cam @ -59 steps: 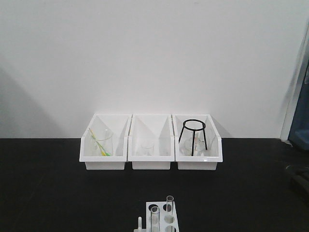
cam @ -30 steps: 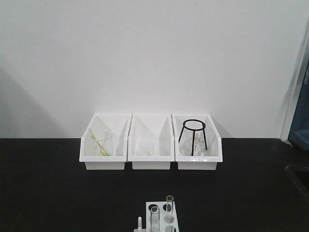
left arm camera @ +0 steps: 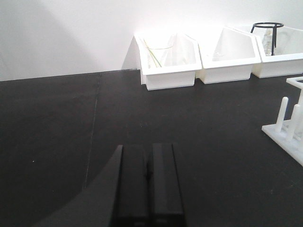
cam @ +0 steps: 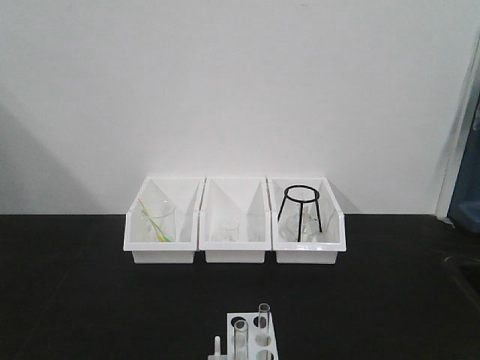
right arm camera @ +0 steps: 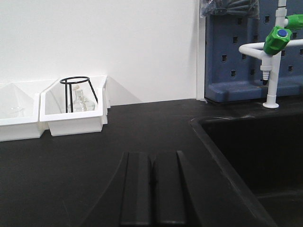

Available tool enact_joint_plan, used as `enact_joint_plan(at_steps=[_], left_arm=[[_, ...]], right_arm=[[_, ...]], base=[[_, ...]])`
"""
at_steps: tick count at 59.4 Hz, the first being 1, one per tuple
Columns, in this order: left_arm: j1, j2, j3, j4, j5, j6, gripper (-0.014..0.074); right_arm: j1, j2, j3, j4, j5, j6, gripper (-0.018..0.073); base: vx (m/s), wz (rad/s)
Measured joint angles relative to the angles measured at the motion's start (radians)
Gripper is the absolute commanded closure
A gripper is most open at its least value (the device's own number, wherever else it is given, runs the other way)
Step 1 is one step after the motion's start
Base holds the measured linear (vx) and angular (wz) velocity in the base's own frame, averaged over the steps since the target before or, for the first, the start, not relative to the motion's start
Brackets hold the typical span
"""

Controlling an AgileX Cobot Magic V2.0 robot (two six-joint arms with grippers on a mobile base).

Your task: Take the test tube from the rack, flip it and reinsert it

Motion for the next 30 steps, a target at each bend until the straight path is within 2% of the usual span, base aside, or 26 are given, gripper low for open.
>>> enact_joint_plan(at_steps=[30], left_arm=[[0.000, 0.000, 0.000, 0.000, 0.001, 0.000, 0.0602]], right_arm=[[0.000, 0.000, 0.000, -0.001, 0.004, 0.000, 0.0570]], base=[[0.00, 0.00]])
